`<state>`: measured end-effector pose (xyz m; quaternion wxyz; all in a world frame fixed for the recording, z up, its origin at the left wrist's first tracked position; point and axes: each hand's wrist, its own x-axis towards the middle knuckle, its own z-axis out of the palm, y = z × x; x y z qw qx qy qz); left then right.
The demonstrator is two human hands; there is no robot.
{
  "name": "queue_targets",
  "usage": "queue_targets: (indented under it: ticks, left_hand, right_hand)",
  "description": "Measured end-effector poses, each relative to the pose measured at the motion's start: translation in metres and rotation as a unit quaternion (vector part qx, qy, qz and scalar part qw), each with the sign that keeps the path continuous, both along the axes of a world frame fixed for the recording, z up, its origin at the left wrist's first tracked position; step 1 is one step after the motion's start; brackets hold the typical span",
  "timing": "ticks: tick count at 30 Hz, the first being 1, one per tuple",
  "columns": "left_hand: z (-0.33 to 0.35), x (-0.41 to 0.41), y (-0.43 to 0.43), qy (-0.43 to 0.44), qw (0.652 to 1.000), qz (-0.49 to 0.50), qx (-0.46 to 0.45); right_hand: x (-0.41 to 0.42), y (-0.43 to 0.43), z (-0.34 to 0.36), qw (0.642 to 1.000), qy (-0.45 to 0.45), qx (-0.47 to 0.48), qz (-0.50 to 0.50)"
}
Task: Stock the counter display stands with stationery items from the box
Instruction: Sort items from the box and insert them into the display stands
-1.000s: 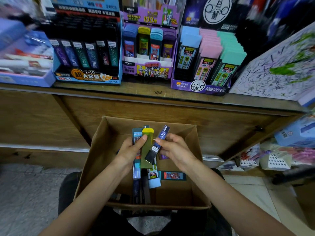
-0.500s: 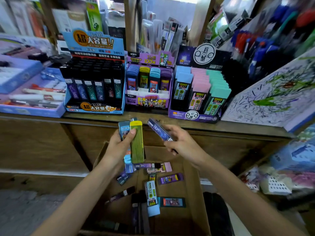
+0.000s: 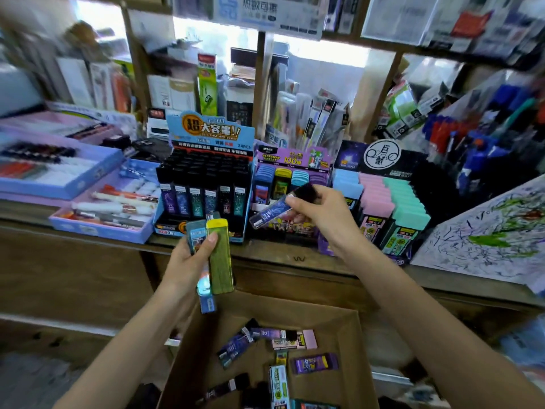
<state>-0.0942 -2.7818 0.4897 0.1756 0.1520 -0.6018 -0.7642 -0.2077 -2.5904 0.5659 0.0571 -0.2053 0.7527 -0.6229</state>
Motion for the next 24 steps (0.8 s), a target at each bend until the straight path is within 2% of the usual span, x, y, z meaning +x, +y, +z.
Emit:
queue_targets:
  ticks: [5,10,18,21,24]
  left_hand:
    - [-0.002,0.006,-0.026,0.003,0.999,0.046,0.006]
    - [-0.004,0.014,-0.042,-0.005,0.998,0.060,0.024]
    - [-0.009,0.019,-0.057,-0.011,0.997,0.063,0.043]
    - [-0.011,0.018,-0.058,-0.009,0.997,0.060,0.049]
    - [-0.013,0.017,-0.057,-0.012,0.997,0.056,0.051]
  right_hand:
    - [-0.020,-0.054,0.019,0.994,0.084,0.073,0.011]
    - [-0.029,-0.098,0.011,0.951,0.193,0.237,0.034]
    - [-0.030,-0.110,0.014,0.918,0.231,0.311,0.087]
    - [-0.032,-0.118,0.005,0.937,0.175,0.295,0.065]
    - [-0.030,-0.127,-0.008,0.936,0.173,0.307,0.014]
